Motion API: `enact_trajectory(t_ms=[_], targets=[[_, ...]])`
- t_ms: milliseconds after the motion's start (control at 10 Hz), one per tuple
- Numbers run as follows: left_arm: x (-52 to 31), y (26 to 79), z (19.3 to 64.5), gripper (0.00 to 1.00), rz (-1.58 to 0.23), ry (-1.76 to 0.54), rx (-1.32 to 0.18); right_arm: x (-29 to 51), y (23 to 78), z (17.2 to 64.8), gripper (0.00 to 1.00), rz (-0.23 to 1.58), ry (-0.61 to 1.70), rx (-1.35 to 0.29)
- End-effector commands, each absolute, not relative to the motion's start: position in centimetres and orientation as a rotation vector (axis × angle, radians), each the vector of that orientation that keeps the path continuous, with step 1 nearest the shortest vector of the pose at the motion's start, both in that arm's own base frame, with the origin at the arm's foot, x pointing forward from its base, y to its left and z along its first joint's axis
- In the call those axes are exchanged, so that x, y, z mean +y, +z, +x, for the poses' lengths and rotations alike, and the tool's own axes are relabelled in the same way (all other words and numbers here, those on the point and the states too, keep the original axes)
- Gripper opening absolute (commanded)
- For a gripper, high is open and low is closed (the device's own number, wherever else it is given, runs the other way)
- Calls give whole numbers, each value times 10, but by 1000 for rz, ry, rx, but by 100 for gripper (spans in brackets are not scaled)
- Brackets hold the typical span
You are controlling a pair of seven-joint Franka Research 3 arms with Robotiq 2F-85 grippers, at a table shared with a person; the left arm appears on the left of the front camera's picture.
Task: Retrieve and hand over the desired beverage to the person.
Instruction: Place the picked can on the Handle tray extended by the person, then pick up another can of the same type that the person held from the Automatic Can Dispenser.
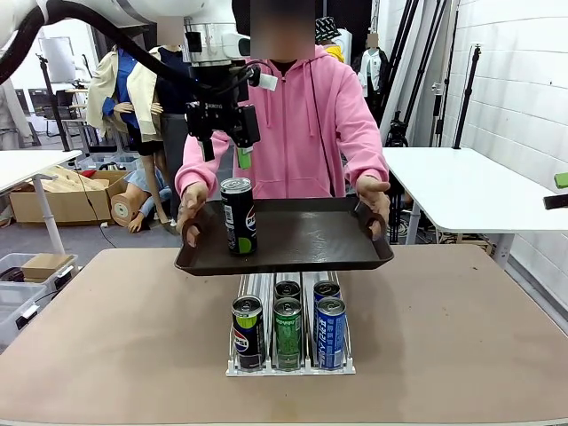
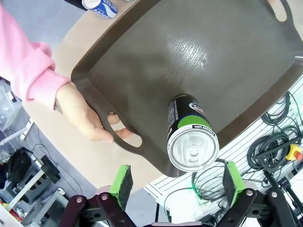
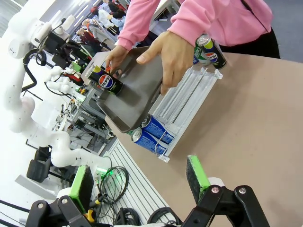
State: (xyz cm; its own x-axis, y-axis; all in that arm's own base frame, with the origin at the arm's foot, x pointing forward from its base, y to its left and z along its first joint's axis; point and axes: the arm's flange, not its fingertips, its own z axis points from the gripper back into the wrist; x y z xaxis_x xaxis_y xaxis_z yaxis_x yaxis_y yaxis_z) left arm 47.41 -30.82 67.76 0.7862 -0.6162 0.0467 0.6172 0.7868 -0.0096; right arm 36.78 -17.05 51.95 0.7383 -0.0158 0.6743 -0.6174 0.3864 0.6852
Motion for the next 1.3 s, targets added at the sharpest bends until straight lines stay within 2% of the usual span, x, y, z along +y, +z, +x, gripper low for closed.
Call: enact_trajectory(t_ms=[0,1200], targets=[[-310,681,472,100,-28,-668,-57,-171,519,368,100,1132,435,-671],[-310,681,472,100,-28,-668,-57,-171,519,368,100,1132,435,-671]])
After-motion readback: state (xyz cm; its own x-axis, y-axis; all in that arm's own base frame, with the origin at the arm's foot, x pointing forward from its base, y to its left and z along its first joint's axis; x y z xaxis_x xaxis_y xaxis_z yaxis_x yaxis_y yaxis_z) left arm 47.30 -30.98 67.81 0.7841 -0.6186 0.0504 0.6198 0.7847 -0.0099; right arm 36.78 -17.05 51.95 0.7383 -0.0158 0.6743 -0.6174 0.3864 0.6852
